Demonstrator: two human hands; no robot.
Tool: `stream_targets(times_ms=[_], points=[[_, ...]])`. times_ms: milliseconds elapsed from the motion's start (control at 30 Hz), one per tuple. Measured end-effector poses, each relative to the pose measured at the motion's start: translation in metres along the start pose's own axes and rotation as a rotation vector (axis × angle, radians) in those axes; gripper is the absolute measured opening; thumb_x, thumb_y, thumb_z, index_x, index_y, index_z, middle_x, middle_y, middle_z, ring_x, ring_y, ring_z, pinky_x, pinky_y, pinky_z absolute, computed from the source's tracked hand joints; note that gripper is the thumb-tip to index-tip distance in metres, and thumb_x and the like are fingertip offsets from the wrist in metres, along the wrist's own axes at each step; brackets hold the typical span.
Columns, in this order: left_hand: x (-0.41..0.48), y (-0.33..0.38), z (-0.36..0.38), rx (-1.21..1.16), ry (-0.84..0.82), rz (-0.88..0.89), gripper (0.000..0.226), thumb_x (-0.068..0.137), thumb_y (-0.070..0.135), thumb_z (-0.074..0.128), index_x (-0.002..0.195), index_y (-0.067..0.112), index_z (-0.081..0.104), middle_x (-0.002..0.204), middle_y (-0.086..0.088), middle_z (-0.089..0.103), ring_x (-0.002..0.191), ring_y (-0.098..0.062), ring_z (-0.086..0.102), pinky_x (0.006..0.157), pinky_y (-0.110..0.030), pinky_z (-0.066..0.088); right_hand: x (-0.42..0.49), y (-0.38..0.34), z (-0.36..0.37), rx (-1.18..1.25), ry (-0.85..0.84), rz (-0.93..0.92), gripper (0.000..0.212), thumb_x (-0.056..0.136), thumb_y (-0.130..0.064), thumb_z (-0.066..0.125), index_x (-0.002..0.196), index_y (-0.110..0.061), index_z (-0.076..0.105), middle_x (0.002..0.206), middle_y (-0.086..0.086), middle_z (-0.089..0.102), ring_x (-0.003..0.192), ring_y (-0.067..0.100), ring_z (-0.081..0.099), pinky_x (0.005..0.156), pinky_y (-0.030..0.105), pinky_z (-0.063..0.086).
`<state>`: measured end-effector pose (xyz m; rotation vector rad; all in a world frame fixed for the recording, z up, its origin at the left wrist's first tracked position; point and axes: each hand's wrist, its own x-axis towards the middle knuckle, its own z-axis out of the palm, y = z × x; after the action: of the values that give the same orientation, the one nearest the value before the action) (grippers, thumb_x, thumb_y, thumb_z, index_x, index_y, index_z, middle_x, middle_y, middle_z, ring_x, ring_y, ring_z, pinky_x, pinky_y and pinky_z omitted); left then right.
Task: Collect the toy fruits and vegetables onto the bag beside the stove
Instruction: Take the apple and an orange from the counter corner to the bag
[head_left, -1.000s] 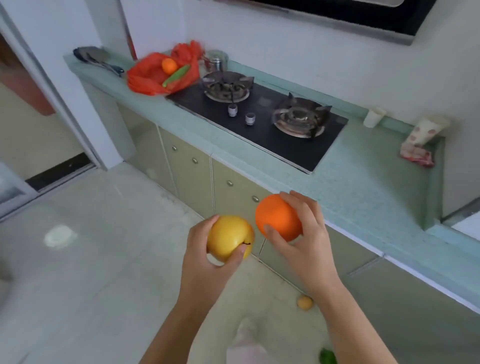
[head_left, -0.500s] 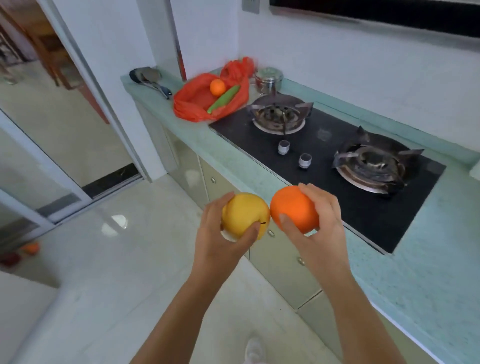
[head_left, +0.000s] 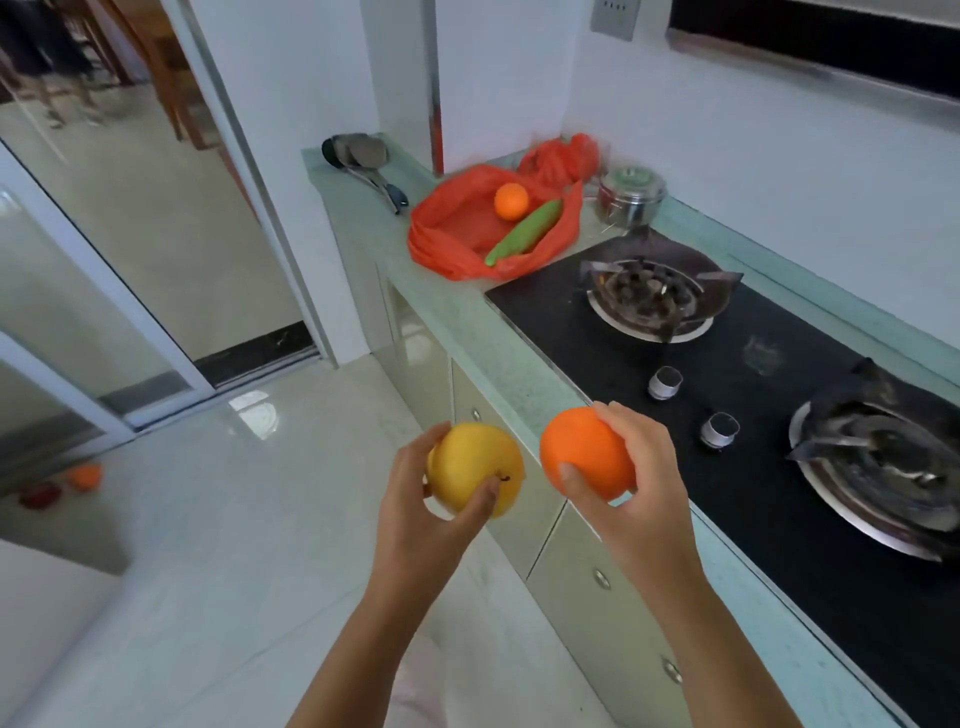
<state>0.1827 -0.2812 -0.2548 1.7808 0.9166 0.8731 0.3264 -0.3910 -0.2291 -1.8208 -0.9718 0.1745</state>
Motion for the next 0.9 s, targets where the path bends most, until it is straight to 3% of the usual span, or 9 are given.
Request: stream_targets(times_ms=[267,433,633,800,900], points=[[0.142,-0.059,-0.054,-0.039,0.095,-0.059,0.05,0.067,0.044,0.067,0.11,0.05,0.041,0.112,0.026,0.047,0.102,0.004,0.049,0.077,-0.022,0.047,0.125,-0.015,0.112,-0.011,-0.065,-0.035,0.052,0.067,-0.057,0.055,0.115,-0.048,0.036,0.127,-0.007,0.038,0.11,0.013,0.045,0.076,0.017,0.041],[0.242,-0.08,-0.102,-0.076,0.152,-0.1,0.053,0.068,0.043,0.065,0.116,0.041,0.043,0.111,0.027,0.046,0.1,0.003,0.05,0.078,-0.027,0.048,0.212,-0.042,0.182,0.011,-0.073,-0.056,0.055,0.07,-0.051,0.058,0.121,-0.037,0.044,0.129,0.0,0.041,0.113,0.019,0.046,0.084,0.033,0.047],[0.322,-0.105,-0.117,-0.098,0.064,-0.107,0.052,0.062,0.058,0.062,0.109,0.049,0.044,0.113,0.026,0.048,0.1,0.007,0.049,0.076,-0.022,0.049,0.277,-0.038,0.232,0.007,-0.025,-0.016,0.056,0.07,-0.049,0.061,0.122,-0.034,0.046,0.127,-0.005,0.041,0.116,0.017,0.044,0.09,0.042,0.046],[0.366,-0.119,-0.102,-0.094,-0.031,-0.118,0.057,0.059,0.06,0.061,0.112,0.047,0.045,0.115,0.024,0.049,0.1,0.008,0.048,0.081,-0.024,0.049,0.325,-0.022,0.248,-0.037,0.032,0.011,0.055,0.071,-0.041,0.065,0.121,-0.032,0.045,0.123,-0.007,0.041,0.114,0.014,0.043,0.093,0.041,0.042],[0.401,-0.127,-0.095,-0.073,-0.061,-0.097,0.058,0.061,0.06,0.061,0.115,0.045,0.045,0.116,0.025,0.049,0.102,0.005,0.05,0.083,-0.025,0.049,0.359,-0.009,0.262,-0.054,0.037,0.031,0.054,0.071,-0.036,0.065,0.121,-0.033,0.045,0.126,-0.003,0.041,0.114,0.009,0.039,0.094,0.034,0.037]])
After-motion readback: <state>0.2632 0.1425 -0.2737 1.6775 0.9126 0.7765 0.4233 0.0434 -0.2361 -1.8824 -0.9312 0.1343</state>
